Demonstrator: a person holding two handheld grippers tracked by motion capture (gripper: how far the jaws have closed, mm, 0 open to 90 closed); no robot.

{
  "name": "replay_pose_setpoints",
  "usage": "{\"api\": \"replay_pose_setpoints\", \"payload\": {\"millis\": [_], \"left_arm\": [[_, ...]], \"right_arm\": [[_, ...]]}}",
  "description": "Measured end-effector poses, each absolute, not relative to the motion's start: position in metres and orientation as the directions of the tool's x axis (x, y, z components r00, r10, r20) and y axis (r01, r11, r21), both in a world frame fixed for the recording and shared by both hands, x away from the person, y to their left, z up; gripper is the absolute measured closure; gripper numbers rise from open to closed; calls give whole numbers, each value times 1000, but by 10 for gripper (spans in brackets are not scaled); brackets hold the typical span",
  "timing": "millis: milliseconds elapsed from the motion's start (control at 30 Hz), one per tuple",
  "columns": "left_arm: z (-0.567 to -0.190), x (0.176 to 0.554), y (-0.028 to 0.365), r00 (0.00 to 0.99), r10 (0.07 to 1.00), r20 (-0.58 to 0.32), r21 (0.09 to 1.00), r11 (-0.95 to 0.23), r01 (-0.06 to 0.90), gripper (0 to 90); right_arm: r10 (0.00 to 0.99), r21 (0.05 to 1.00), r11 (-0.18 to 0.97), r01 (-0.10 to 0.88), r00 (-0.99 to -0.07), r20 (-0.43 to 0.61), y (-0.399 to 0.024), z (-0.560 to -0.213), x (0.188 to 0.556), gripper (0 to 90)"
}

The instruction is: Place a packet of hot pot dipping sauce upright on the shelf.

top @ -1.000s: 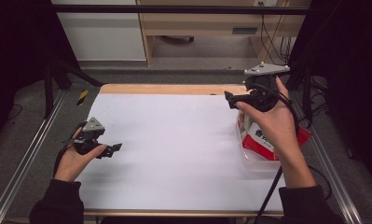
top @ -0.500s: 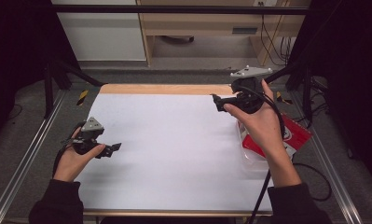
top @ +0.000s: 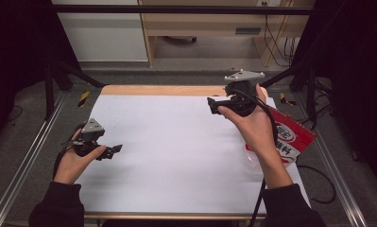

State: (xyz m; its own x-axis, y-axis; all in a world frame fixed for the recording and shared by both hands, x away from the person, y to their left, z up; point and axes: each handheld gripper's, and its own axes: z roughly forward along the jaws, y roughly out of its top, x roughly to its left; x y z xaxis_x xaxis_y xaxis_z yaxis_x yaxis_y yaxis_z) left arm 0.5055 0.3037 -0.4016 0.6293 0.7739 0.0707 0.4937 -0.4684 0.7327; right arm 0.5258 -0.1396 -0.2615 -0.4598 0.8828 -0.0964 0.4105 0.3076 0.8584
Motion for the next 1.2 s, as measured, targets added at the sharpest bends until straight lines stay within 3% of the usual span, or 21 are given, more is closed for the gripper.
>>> {"api": "replay_pose_setpoints", "payload": {"millis": [1200], "left_arm": [[-406,507,306,625,777,68,723,-470,506,68]], "right_arm": [[938,867,196,457,-344,-31,-108,-314,581,100]]}}
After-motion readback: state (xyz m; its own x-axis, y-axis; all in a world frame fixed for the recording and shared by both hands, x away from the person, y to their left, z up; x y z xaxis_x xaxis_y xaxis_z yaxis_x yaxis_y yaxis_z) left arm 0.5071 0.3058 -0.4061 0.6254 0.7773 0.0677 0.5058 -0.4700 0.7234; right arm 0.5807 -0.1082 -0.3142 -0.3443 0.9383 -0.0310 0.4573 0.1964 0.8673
